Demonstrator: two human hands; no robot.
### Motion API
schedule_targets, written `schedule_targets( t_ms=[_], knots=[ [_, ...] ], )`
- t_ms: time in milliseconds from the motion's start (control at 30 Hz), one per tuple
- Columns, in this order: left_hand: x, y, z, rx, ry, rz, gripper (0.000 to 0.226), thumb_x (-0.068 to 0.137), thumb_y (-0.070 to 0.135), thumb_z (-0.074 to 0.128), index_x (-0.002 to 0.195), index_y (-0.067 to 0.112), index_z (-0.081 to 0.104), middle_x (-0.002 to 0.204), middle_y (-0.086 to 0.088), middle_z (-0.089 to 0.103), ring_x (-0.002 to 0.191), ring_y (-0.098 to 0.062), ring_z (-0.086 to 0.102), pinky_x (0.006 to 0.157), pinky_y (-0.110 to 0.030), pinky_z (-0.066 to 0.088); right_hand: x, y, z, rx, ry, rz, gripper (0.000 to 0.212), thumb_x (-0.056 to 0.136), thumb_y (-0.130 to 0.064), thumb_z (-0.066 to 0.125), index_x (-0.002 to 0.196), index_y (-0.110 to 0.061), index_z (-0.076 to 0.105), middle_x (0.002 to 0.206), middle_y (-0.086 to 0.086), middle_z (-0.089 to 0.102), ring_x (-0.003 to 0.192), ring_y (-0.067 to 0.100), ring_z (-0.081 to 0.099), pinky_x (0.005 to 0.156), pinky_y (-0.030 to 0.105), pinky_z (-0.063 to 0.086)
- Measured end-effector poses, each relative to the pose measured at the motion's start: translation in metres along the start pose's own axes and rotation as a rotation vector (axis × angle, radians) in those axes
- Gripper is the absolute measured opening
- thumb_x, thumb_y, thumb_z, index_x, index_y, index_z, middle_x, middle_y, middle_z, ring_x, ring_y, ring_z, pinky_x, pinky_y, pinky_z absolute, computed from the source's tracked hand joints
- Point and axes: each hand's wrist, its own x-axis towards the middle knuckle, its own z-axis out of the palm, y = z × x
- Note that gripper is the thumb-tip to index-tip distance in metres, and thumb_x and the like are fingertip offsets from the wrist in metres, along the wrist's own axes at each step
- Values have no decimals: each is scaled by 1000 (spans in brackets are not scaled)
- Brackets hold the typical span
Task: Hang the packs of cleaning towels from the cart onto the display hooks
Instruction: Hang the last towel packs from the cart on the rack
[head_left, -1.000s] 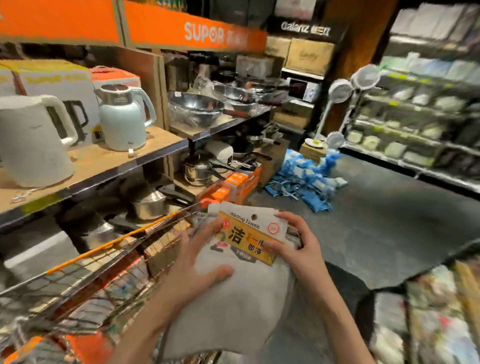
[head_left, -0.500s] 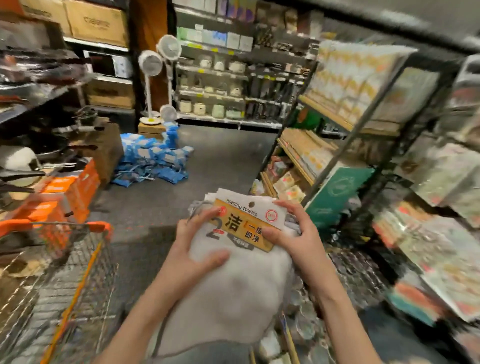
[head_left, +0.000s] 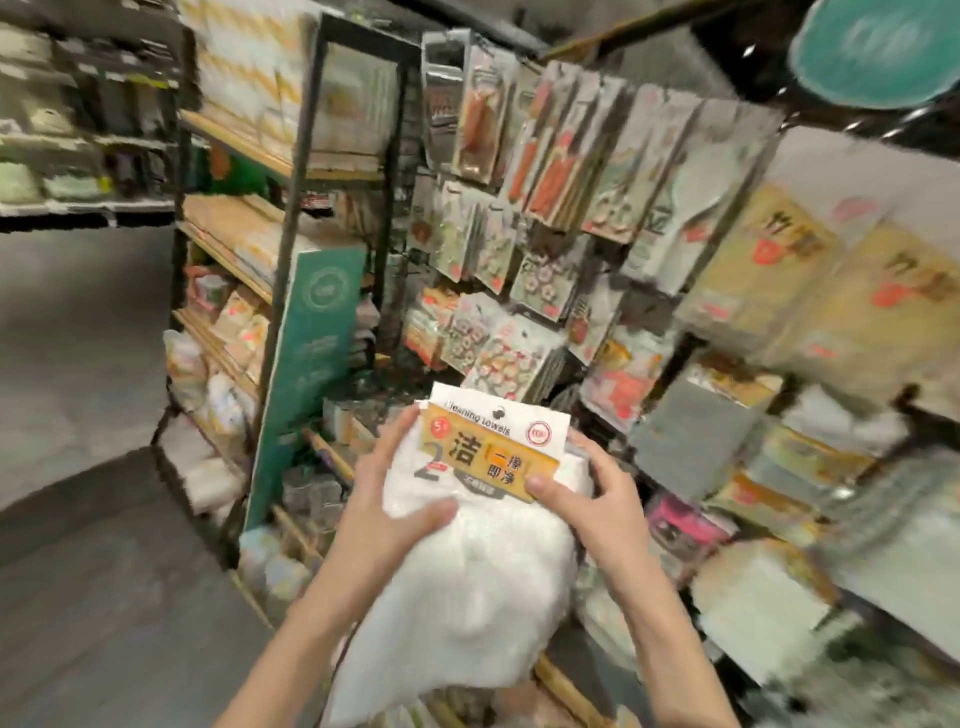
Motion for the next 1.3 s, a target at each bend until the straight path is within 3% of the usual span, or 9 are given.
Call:
schedule_targets(
  t_ms=[100, 200, 333, 467, 733, 833, 967, 1133, 1300],
  knots=[
    [1, 0, 54, -20, -192, -11, 95, 54, 52, 76, 132, 72, 25, 129, 40, 30, 116, 30, 32, 99, -24, 35, -22, 8, -59, 30, 118, 43, 29, 72, -4, 77, 90, -24, 66, 91, -9, 74, 82, 5, 68, 66, 17, 52],
    [4, 6, 95, -32, -349, 1, 96, 54, 60, 73, 132, 74, 19, 128, 30, 27, 106, 38, 29, 84, -1, 32, -40, 10, -101, 53, 234, 80, 26, 73, -2, 74, 85, -24, 68, 89, -8, 74, 82, 8, 68, 76, 26, 55],
    [11, 14, 140, -65, -525, 4, 94, 55, 68, 70, 125, 82, 8, 145, 28, 19, 144, -9, 23, 113, -44, 29, -63, 10, -143, 171, 361, 147, 27, 63, -16, 75, 88, -26, 69, 97, 2, 74, 89, 18, 69, 79, 34, 55],
    [21, 17, 171, -162, -673, 23, 67, 69, 59, 75, 111, 85, 30, 115, 57, 37, 105, 34, 39, 78, 3, 38, -81, 11, -167, 376, 443, 184, 30, 64, -7, 70, 90, -22, 69, 100, 10, 73, 89, 24, 71, 75, 36, 59],
    [26, 18, 212, 27, -780, 60, 51, 92, 38, 56, 119, 67, 24, 105, 30, 32, 77, 41, 27, 71, 17, 9, -101, 21, -191, 551, 575, 127, 36, 71, 2, 60, 104, -6, 50, 104, 16, 71, 92, 27, 70, 69, 32, 58],
    [26, 14, 227, -118, -824, -39, 35, 97, 34, 44, 120, 58, 36, 109, 21, 35, 88, 40, 31, 95, 5, 17, -106, 30, -201, 620, 608, 92, 36, 70, 4, 59, 104, -6, 50, 109, 19, 69, 96, 31, 68, 74, 38, 58],
    [21, 18, 257, -182, -801, -53, 30, 95, 33, 39, 118, 50, 45, 115, 13, 36, 96, 34, 35, 87, 8, 24, -118, 39, -218, 600, 650, 74, 34, 73, 2, 60, 105, -11, 55, 110, 18, 69, 100, 33, 67, 76, 38, 57],
    [6, 23, 296, -206, -803, -30, 38, 87, 46, 37, 123, 48, 50, 136, 22, 41, 137, -1, 30, 117, -30, 18, -134, 44, -257, 527, 738, 89, 37, 71, -3, 62, 106, -12, 55, 103, 15, 72, 89, 30, 70, 68, 34, 58],
    [-21, 33, 342, -240, -777, -21, 43, 84, 39, 50, 128, 42, 48, 136, 32, 44, 130, 15, 34, 107, -7, 28, -146, 46, -315, 538, 720, 59, 33, 73, -3, 59, 105, -10, 52, 98, 13, 73, 86, 27, 71, 65, 33, 58]
  ],
)
